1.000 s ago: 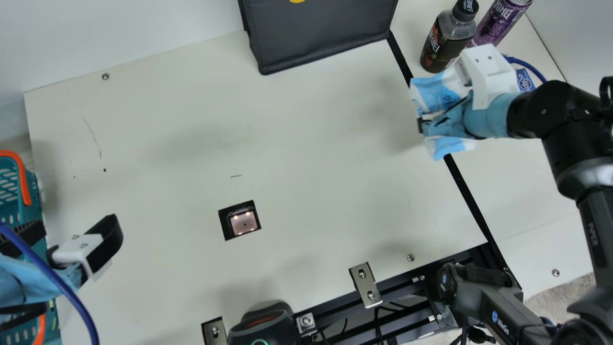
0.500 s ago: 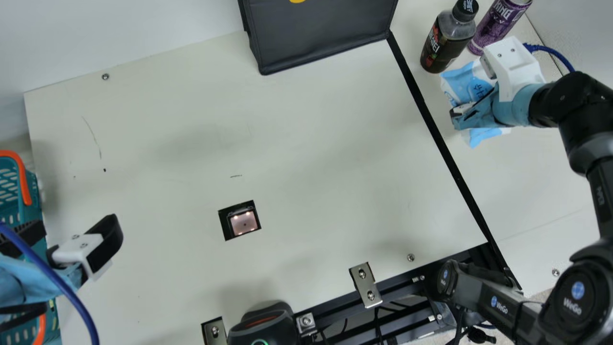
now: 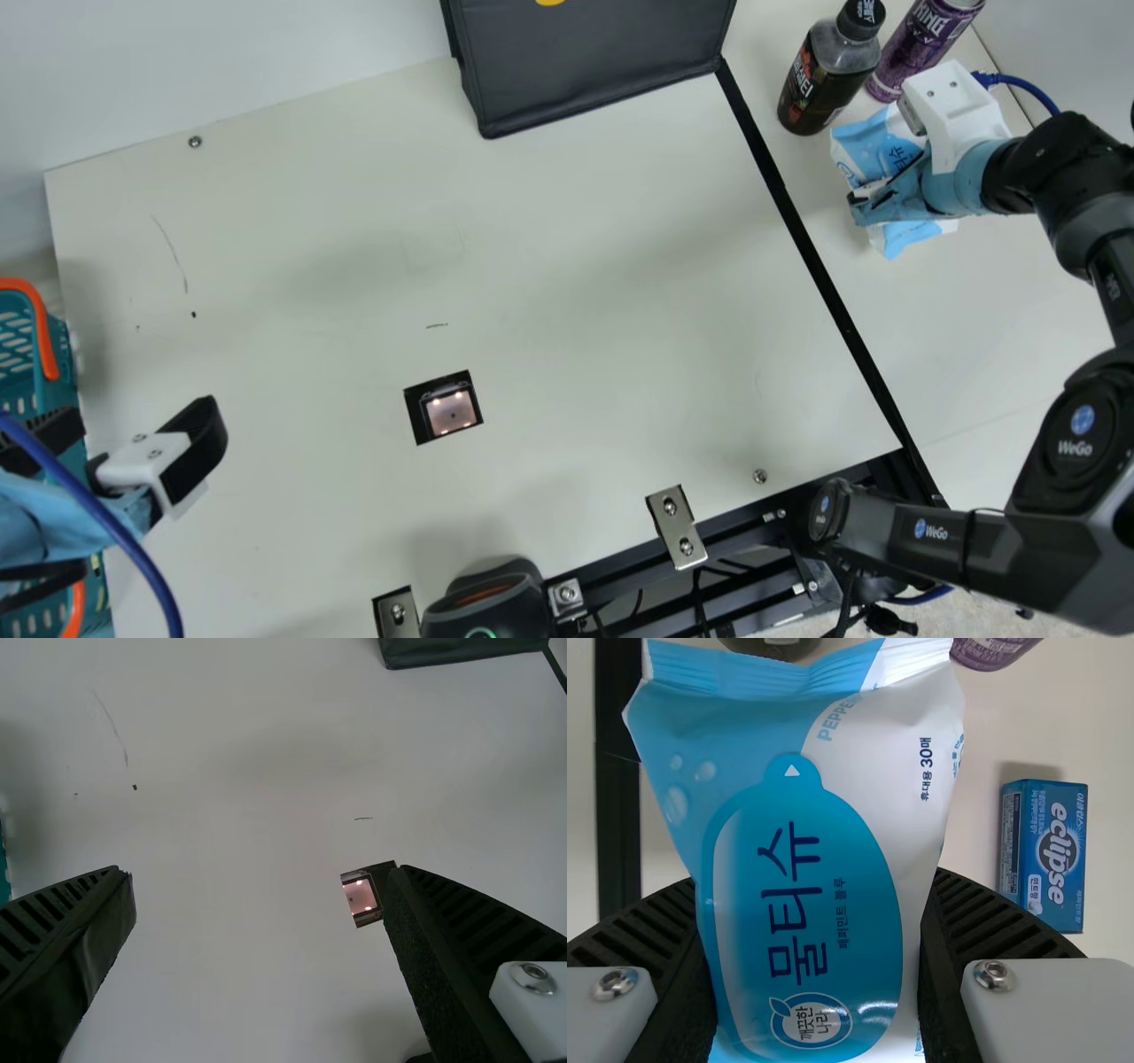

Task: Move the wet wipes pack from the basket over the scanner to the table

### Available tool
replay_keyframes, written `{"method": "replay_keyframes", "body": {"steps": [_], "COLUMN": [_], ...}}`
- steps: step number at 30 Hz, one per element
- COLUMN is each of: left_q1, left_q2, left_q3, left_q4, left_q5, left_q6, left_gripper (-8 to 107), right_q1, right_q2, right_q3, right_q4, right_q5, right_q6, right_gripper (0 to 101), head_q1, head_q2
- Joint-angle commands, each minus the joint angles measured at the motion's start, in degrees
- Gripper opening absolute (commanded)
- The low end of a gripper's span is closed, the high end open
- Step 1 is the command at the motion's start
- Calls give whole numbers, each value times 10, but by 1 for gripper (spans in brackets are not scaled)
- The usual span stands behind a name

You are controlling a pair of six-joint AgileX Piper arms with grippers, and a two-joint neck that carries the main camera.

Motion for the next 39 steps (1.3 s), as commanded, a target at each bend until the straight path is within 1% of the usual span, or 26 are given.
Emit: {"method": "replay_keyframes", "body": {"steps": [1,9,18,25,27,29,33,36,39], "left_q1": [0,0,0,0,0,0,0,0,0], "left_q2": [0,0,0,0,0,0,0,0,0], "left_q3": [0,0,0,0,0,0,0,0,0], "left_q4": [0,0,0,0,0,0,0,0,0], "left_q5": [0,0,0,0,0,0,0,0,0], "left_q6": [0,0,0,0,0,0,0,0,0], "left_gripper": [90,90,90,90,90,90,90,90,90], "right_q1": [-1,-1,2,10,15,18,24,30,48], "right_q2": [7,28,34,22,10,-5,-46,-84,-126], "right_q3": [-1,-4,6,22,28,35,47,50,44], "right_q4": [1,7,8,-11,-27,-51,-133,-199,-256], "right_q5": [-7,-24,-45,-79,-90,-100,-117,-111,-84], "right_q6": [-2,-3,3,21,33,50,108,161,220], "right_gripper": [10,37,67,90,95,95,95,95,95], "head_q1": [-17,-17,-17,-17,-17,-17,-17,-17,-17], "head_q2": [-1,-1,-1,-1,-1,-1,-1,-1,-1]}}
